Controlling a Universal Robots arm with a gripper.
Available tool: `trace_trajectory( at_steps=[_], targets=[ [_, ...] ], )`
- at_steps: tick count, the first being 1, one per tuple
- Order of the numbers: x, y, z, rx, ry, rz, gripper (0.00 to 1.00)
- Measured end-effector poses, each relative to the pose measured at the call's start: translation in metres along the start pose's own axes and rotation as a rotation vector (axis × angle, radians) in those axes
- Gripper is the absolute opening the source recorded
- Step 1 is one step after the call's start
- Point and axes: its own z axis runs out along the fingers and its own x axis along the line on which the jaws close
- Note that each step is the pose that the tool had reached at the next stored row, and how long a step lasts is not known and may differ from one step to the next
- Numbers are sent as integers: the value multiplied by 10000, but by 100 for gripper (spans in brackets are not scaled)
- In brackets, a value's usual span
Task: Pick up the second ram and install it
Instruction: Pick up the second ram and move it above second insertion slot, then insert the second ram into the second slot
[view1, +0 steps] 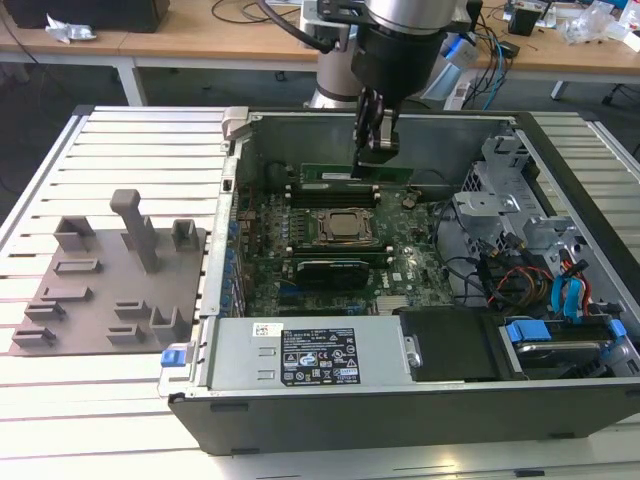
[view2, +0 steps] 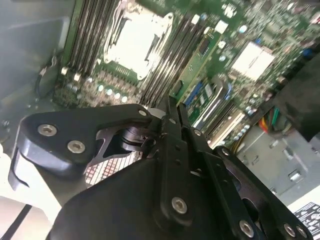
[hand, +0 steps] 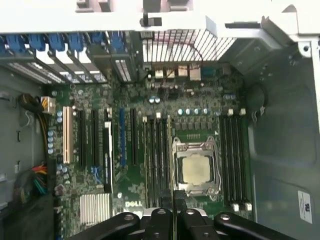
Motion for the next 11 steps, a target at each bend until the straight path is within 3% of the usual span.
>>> trace_trajectory(
  at_steps=[1, 11],
  targets=[
    [0, 0, 2, 187, -7, -8, 13],
    [0, 0, 1, 330, -14, -14, 13]
  ],
)
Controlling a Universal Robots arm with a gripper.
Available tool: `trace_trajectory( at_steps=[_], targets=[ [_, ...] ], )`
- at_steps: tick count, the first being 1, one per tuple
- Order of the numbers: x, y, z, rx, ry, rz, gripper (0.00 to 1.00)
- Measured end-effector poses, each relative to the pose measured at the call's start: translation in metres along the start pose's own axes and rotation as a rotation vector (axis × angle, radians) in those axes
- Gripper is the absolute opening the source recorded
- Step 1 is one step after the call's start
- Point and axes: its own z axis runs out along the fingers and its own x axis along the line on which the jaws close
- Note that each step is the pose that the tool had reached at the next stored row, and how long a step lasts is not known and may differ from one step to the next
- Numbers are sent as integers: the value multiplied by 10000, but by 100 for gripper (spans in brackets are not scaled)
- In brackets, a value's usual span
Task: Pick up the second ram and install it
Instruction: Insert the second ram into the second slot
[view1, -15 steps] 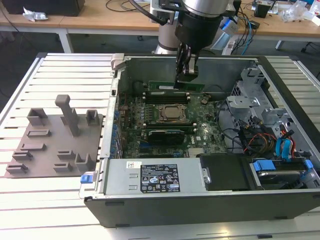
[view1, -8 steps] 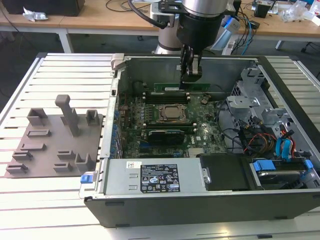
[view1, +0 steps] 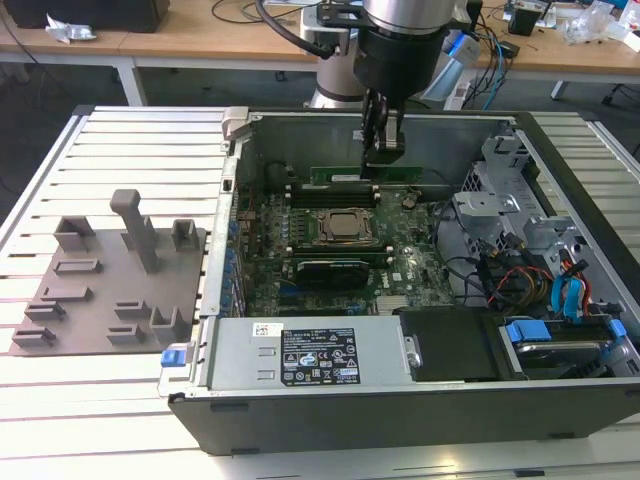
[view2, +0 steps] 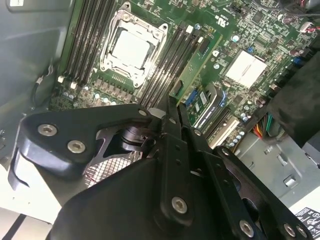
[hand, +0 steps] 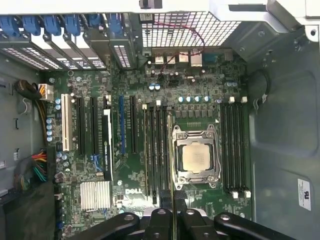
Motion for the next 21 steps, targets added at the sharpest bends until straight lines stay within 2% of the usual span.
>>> trace_trajectory(
  at_steps=[3, 7, 8, 10, 11, 12, 21],
  targets=[
    [1, 3, 13, 24, 1, 1, 13],
    [4, 15, 90, 24, 0, 0, 13],
    [7, 43, 125, 24, 0, 5, 13],
    [15, 174, 178, 28, -3, 92, 13],
    [17, 190, 196, 36, -4, 293, 13],
    [17, 201, 204, 37, -7, 293, 13],
    [24, 216, 350, 35, -7, 293, 13]
  ],
)
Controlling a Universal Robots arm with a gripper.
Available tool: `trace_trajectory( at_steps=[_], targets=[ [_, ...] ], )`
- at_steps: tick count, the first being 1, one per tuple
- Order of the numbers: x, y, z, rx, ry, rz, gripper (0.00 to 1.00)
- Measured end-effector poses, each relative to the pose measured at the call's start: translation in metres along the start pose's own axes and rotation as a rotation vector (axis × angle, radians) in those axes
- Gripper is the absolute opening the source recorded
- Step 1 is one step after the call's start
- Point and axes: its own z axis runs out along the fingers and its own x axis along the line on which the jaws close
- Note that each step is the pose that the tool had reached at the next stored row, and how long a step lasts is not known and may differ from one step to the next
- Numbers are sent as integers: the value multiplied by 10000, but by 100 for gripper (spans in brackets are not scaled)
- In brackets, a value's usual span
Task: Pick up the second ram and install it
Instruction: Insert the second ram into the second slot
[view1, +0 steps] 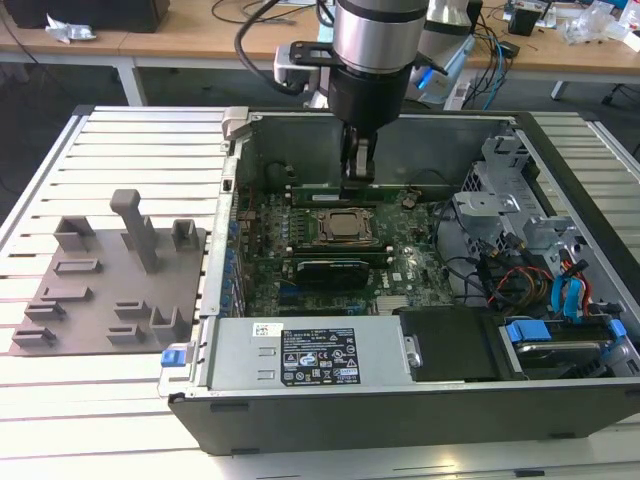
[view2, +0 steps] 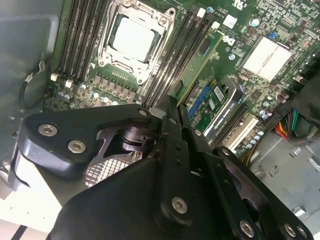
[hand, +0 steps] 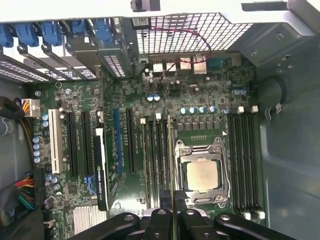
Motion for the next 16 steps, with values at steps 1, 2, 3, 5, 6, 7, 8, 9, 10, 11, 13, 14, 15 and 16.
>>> trace_trajectory(
  at_steps=[1, 2, 3, 5, 6, 7, 8, 9, 10, 11, 13, 14, 15, 16],
  targets=[
    [0, 0, 7, 0, 1, 0, 13],
    [1, 0, 12, -1, 1, 0, 13],
    [1, 2, 23, 0, 0, 1, 13],
    [6, 43, 75, 0, 1, 0, 13],
    [9, 54, 108, 0, 2, 0, 13],
    [11, 66, 144, -1, 2, 2, 13],
    [12, 65, 176, 0, 1, 2, 13],
    [14, 64, 221, 0, 1, 15, 13],
    [15, 51, 266, 0, 1, 30, 13],
    [14, 17, 300, -3, 2, 31, 13],
    [15, -17, 364, -9, 2, 36, 13],
    [15, -18, 395, -9, 1, 42, 13],
    [17, -20, 432, -10, 1, 46, 13],
    [19, -23, 466, -10, 2, 49, 13]
  ],
)
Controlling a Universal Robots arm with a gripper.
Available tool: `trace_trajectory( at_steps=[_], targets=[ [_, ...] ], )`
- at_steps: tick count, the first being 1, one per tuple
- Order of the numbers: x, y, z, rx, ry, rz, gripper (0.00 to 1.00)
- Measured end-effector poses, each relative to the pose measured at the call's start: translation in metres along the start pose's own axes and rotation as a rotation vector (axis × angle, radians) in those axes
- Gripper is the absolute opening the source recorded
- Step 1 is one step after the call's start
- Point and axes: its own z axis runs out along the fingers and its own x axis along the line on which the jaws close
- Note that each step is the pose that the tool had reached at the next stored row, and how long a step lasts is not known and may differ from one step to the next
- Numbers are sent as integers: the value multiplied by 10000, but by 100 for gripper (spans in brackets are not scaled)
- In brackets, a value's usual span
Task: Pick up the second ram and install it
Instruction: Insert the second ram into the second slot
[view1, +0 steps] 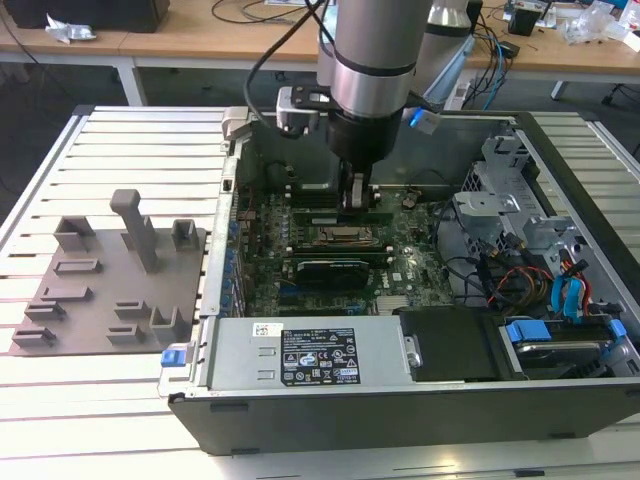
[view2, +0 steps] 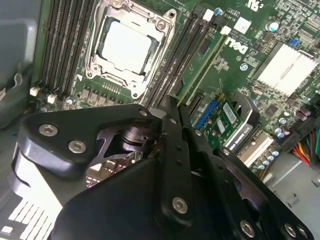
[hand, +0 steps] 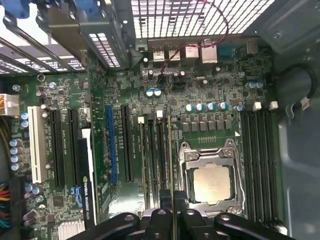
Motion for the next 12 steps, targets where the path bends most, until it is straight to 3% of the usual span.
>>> trace_trajectory(
  at_steps=[4, 5, 7, 12],
  targets=[
    [4, -5, 115, -1, 4, 5, 13],
    [5, -6, 125, 3, 61, 6, 13],
    [6, -9, 162, 22, 306, 9, 13],
    [9, -24, 297, 6, 335, -100, 13]
  ],
)
